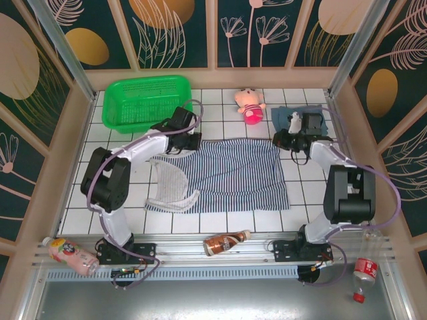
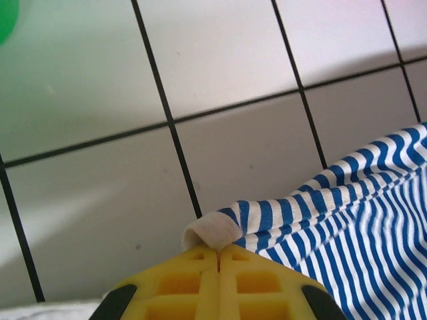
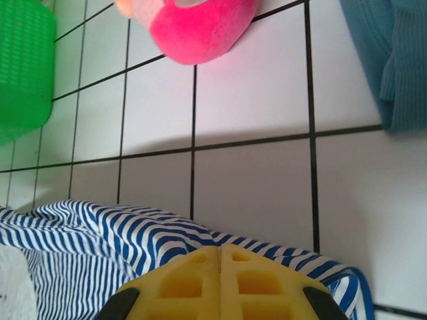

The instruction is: Fold and stack the tank tops

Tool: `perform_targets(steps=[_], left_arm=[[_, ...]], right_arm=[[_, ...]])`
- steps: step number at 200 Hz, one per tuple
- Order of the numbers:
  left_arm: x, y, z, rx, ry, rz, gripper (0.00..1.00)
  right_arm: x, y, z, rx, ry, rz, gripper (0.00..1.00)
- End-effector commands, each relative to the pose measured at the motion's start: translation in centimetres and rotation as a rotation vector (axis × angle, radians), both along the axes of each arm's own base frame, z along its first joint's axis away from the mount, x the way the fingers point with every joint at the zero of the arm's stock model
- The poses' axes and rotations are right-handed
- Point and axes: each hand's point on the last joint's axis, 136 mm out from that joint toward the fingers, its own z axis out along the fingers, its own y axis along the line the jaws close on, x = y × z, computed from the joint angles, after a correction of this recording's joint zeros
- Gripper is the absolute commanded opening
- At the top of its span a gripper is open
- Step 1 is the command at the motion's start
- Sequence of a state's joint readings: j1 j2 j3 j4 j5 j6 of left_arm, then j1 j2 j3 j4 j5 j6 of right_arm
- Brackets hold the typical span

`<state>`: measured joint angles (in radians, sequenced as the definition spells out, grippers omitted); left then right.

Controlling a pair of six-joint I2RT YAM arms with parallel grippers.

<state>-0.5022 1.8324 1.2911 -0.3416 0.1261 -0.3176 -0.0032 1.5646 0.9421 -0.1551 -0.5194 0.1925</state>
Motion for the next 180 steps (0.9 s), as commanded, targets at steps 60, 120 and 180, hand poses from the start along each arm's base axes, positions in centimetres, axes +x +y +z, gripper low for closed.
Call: perform_targets(steps=[60,120,180], left_arm=[[-5.5,-1.5,-1.5,-0.037,0.018,-0.093,0.04],[-7.7,0.6,-2.8,-0.008,0.060,-0.038,0.05],[-10.6,-1.0,-5.8,-0.036,0.174,-0.106,0.12]], right_arm=[[-6.0,-1.2,-2.3,-0.010,0.126,-0.027,0.03],[-9.0,-2.7,-5.6,-0.054,0.247,-0.067,0.04],[-9.4,-3.4,-8.5,-0.070,0.344,-0.115,0.08]])
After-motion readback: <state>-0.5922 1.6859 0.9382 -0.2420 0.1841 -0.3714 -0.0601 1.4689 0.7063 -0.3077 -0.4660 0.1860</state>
